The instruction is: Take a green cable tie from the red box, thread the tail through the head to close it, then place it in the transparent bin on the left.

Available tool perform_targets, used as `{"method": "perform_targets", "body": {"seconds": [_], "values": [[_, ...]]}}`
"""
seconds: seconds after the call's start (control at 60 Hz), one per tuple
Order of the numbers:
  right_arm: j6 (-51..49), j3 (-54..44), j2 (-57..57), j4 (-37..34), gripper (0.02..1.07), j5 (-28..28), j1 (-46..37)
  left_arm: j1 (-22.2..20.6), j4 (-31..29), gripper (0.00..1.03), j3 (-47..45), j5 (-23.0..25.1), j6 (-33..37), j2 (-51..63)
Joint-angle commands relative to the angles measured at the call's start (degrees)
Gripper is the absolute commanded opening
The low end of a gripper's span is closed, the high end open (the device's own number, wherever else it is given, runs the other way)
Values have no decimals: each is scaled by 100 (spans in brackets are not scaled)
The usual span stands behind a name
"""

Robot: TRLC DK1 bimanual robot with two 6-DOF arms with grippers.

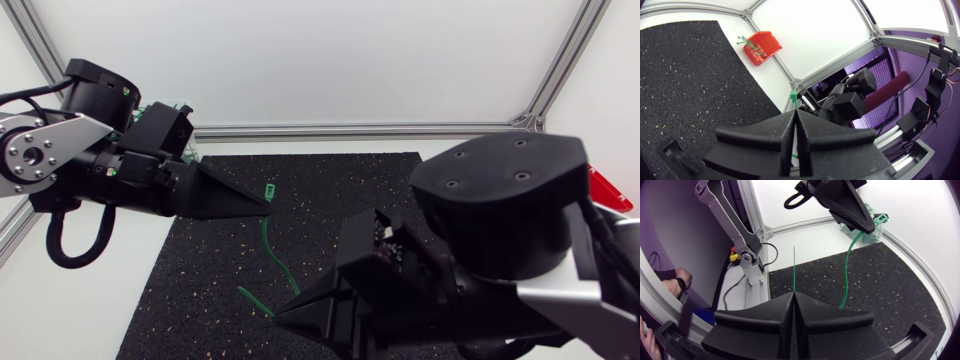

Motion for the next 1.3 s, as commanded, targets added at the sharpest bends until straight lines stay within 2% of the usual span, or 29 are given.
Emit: {"method": "perform_targets", "body": {"seconds": [0.0,0.1,0.35,0.417,0.667,1.0,1.1,1.283], "values": [[619,357,-49,-295,7,-357,-4,-104,73,4,-188,-75,-155,-286],[1102,717,-128,-735,7,-638,-13,-219,337,4,-363,-189,-471,-594],[2218,1333,-295,-1288,7,-990,-22,-649,2218,4,-1207,-813,-2097,-1596],[2579,1491,-330,-1464,7,-999,-39,-772,2534,4,-1365,-989,-2405,-1763],[3660,2097,-348,-1912,7,-1095,-101,-1054,2930,4,-1647,-1490,-2836,-2360],[4451,3424,400,-2923,7,-1983,-400,-1203,3448,4,-1945,-2000,-3381,-3178],[5092,3468,523,-3160,7,-2308,-690,-1300,3554,4,-1963,-2184,-3425,-3283],[5268,3670,602,-3310,7,-2572,-822,-1616,3712,4,-2024,-2624,-3442,-3389]]}}
